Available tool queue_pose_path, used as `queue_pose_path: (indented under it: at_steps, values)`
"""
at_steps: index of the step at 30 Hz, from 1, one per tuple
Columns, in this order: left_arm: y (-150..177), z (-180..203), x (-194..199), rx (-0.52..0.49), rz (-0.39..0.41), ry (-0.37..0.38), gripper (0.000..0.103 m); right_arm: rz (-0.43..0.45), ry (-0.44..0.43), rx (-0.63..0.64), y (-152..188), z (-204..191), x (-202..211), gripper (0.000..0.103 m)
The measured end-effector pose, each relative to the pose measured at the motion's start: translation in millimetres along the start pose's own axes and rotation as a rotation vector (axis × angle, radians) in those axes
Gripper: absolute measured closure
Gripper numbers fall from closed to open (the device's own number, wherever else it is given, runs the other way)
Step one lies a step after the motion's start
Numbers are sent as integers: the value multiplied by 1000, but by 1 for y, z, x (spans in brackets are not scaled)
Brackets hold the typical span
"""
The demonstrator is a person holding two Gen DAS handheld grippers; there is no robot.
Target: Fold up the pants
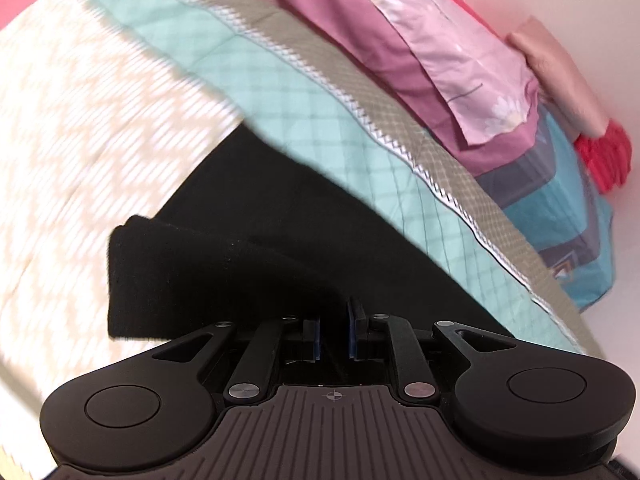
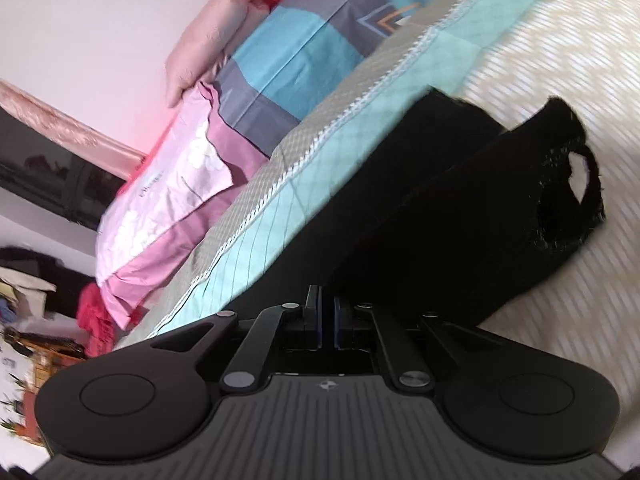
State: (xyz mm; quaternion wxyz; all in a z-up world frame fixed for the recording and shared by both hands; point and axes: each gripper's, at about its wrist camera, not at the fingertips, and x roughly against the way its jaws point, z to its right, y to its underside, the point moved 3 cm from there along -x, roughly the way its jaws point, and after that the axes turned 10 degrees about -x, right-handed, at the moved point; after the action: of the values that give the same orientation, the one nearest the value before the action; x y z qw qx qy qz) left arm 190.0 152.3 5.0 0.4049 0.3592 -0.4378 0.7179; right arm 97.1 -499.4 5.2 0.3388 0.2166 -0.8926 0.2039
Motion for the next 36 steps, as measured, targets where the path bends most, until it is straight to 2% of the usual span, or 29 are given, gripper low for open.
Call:
queue_pose_path:
  at_steps: [2, 3, 4, 5, 7, 9, 11, 12, 14, 16, 19, 21, 24, 26, 28, 29, 30, 34, 35, 36]
  values:
    - [-24, 6, -28, -14, -42, -15, 29, -15, 18, 34, -22, -14, -31, 96]
    - [-33, 9, -43, -16, -92, -15, 25, -49, 36, 18, -32, -16, -50, 93]
    - [-37, 3, -50, 10, -159, -16, 14, -82, 65, -21, -41, -15, -67, 90]
    - [-43, 1, -56, 46, -207, -7, 11, -83, 98, -73, -50, -12, -80, 84]
    - [-53, -1, -57, 77, -233, 29, 2, -42, 84, -93, -63, -12, -89, 78]
    - [-63, 0, -47, 77, -192, 69, 0, 23, 8, -89, -74, -12, -82, 61]
    - [-72, -3, -31, 72, -89, 83, 0, 136, -104, -112, -81, -3, -61, 51]
    - [-74, -7, -22, 78, -31, 76, 0, 198, -123, -132, -83, 3, -49, 46]
    - [-76, -14, -11, 105, 46, 30, 0, 309, -61, -145, -85, 19, -27, 44]
    - [-69, -18, -9, 90, 58, -33, 0, 405, 27, -106, -77, 34, -4, 44]
    - [-51, -19, -2, 49, 64, -114, 0, 504, 177, -80, -49, 50, 19, 44]
    - [-38, -14, 3, 32, 101, -145, 0, 510, 221, -94, -27, 62, 23, 44]
    - [-19, -5, 10, 2, 132, -173, 0, 420, 193, -86, -2, 68, 11, 37]
    - [-9, 2, 7, -25, 129, -179, 0, 383, 206, -63, -1, 67, -3, 37]
    - [-1, 10, 2, -56, 108, -185, 0, 411, 227, -39, -5, 59, -10, 46]
    - [2, 13, 0, -69, 98, -186, 0, 426, 261, -27, -10, 55, -14, 80]
    - [5, 15, -3, -77, 83, -184, 0, 422, 284, -16, -10, 51, -17, 88]
    - [15, 18, -19, -127, 32, -158, 0, 469, 265, 84, -11, 27, -6, 88]
    - [17, 17, -27, -134, 12, -170, 0, 434, 300, 77, -15, 33, -15, 85]
    - [18, 15, -34, -134, -6, -185, 0, 373, 353, 32, -18, 43, -21, 77]
